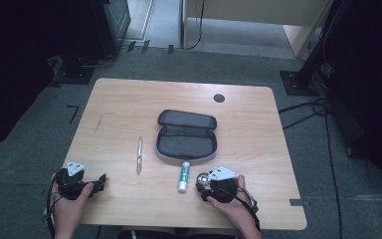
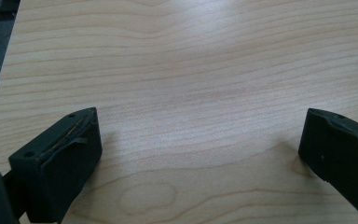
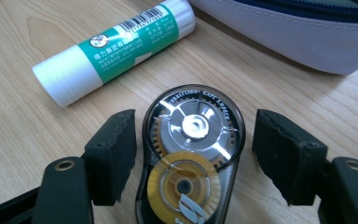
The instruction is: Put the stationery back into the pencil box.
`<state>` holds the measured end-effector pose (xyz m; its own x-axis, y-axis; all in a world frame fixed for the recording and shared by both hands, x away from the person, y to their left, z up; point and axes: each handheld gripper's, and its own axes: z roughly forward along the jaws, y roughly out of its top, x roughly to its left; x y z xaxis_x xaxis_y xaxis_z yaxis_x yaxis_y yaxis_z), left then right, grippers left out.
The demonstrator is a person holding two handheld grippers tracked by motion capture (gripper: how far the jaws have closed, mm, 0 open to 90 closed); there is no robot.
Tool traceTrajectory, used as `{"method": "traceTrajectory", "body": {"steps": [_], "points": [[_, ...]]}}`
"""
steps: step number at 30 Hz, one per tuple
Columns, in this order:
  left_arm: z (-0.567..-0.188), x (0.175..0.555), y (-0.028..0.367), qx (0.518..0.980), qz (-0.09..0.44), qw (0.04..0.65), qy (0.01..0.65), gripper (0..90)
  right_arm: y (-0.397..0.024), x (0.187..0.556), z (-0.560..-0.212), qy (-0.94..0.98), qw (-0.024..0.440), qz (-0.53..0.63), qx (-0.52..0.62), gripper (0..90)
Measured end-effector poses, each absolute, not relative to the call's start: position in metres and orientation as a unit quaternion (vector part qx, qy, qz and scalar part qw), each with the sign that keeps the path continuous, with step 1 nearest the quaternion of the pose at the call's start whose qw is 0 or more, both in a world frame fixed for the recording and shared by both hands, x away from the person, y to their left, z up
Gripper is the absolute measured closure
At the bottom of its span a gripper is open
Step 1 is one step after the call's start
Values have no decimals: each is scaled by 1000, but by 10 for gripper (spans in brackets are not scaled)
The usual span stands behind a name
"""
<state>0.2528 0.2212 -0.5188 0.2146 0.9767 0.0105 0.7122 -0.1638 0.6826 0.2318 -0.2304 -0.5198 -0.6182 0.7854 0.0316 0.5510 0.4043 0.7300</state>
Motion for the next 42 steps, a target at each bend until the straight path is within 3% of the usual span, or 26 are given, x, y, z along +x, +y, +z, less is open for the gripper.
{"method": "traceTrajectory", "body": {"steps": [14, 16, 18, 42], "points": [[-519, 253, 221, 726, 234, 283, 581, 0, -234, 229, -523, 817, 169, 380, 399, 309], [-519, 253, 221, 726, 234, 283, 581, 0, -234, 229, -523, 817, 169, 380, 399, 328], [-519, 253, 221, 726, 234, 283, 581, 0, -235, 228, -523, 815, 169, 384, 400, 406], [-519, 253, 221, 726, 234, 283, 581, 0, -241, 228, -513, 795, 168, 405, 419, 415]]}}
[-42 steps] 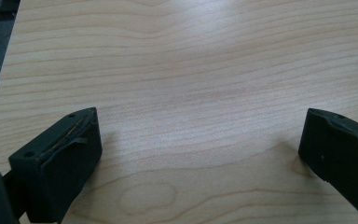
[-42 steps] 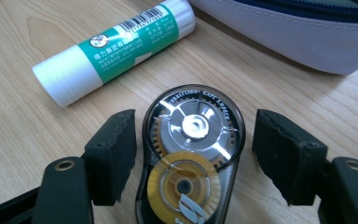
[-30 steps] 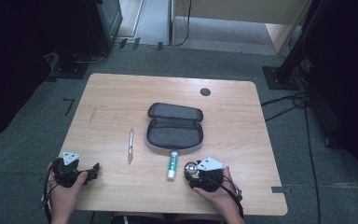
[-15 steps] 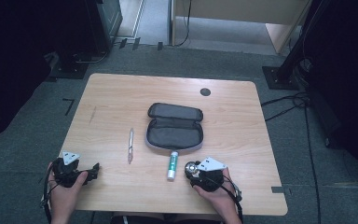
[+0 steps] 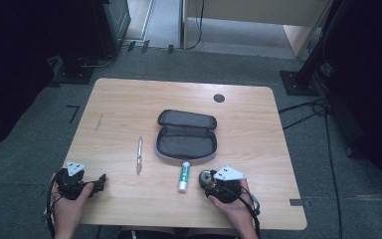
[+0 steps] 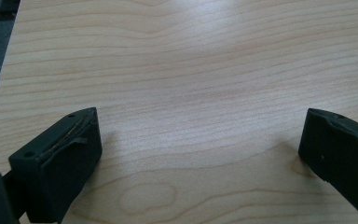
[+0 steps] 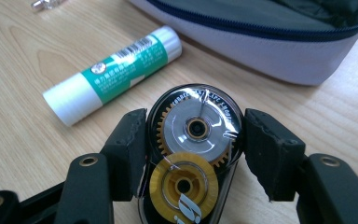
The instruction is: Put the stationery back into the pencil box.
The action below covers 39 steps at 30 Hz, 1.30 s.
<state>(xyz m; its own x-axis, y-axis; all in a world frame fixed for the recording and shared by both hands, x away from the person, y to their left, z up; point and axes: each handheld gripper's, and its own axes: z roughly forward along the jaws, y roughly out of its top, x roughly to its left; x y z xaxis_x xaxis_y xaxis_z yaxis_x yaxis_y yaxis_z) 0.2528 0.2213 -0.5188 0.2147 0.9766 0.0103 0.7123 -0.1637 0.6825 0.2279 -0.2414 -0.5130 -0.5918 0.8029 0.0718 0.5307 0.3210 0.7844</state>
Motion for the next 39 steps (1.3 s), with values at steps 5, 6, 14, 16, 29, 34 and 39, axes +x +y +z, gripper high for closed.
{"method": "traceTrajectory", "body": {"steps": [5, 6, 14, 16, 29, 34, 39], "points": [[-519, 253, 221, 726, 234, 283, 581, 0, -245, 229, -506, 787, 171, 417, 421, 415], [-519, 253, 221, 726, 234, 283, 582, 0, -246, 229, -505, 785, 170, 419, 423, 415], [-519, 253, 221, 726, 234, 283, 582, 0, -248, 230, -495, 779, 183, 427, 421, 415], [-519, 253, 221, 726, 234, 283, 582, 0, -248, 230, -494, 779, 185, 428, 419, 415], [-519, 253, 221, 726, 234, 283, 582, 0, -249, 232, -482, 771, 200, 440, 415, 415], [-519, 253, 221, 726, 234, 283, 581, 0, -247, 234, -478, 769, 206, 446, 409, 416], [-519, 253, 221, 726, 234, 283, 582, 0, -246, 238, -473, 767, 213, 450, 405, 416]]}}
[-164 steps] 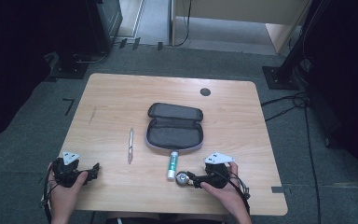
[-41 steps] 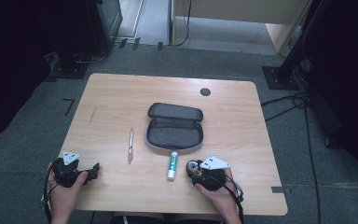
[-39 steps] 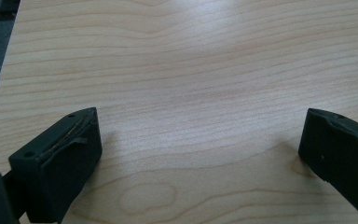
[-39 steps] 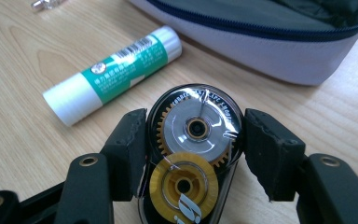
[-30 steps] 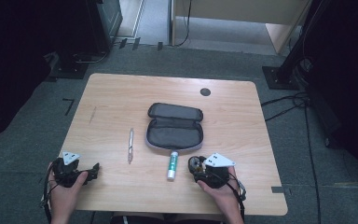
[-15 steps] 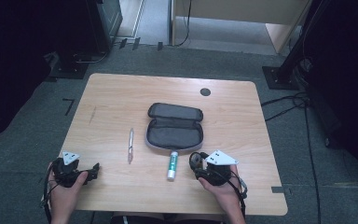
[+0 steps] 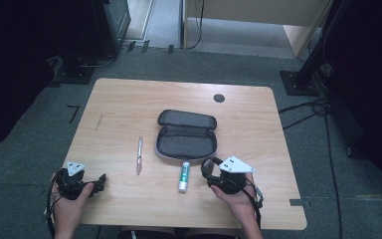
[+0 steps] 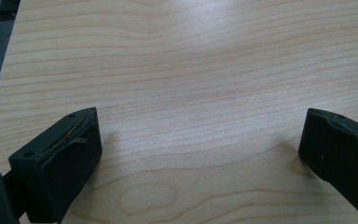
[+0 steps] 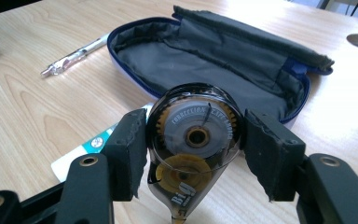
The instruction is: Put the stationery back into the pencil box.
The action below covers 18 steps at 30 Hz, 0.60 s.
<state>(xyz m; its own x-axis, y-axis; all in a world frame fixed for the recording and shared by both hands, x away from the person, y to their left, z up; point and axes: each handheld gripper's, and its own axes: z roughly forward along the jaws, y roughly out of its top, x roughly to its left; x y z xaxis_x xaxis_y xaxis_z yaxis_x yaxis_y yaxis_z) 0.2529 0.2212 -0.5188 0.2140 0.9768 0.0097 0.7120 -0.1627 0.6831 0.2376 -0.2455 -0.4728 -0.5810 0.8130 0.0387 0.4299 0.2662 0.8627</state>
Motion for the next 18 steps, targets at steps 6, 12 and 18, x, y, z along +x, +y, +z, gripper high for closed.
{"method": "traceTrajectory", "body": {"steps": [6, 12, 18], "points": [[-519, 253, 221, 726, 234, 283, 581, 0, -243, 242, -465, 766, 218, 452, 401, 416], [-519, 253, 221, 726, 234, 283, 582, 0, -241, 248, -457, 765, 220, 455, 399, 416], [-519, 253, 221, 726, 234, 283, 582, 0, -238, 254, -447, 765, 224, 458, 394, 416]]}}
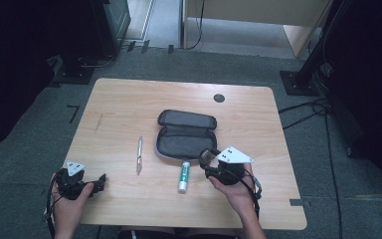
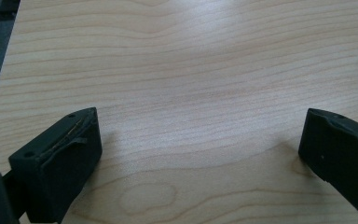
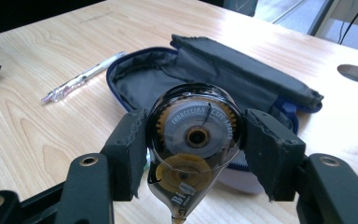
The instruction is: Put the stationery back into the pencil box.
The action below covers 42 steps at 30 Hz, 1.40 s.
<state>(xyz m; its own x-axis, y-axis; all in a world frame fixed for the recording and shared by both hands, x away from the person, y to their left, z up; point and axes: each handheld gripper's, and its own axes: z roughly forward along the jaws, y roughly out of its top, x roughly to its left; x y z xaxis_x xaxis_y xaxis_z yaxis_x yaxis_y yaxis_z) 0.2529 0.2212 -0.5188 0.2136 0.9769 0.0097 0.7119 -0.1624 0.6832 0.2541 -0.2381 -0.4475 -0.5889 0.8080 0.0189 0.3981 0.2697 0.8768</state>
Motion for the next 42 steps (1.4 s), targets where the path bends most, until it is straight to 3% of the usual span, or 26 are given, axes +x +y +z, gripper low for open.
{"method": "traceTrajectory", "body": {"steps": [25, 42], "points": [[-519, 253, 221, 725, 234, 284, 582, 0, -229, 290, -422, 752, 237, 470, 397, 415], [-519, 253, 221, 726, 234, 284, 582, 0, -232, 317, -438, 754, 239, 448, 417, 415]]}}
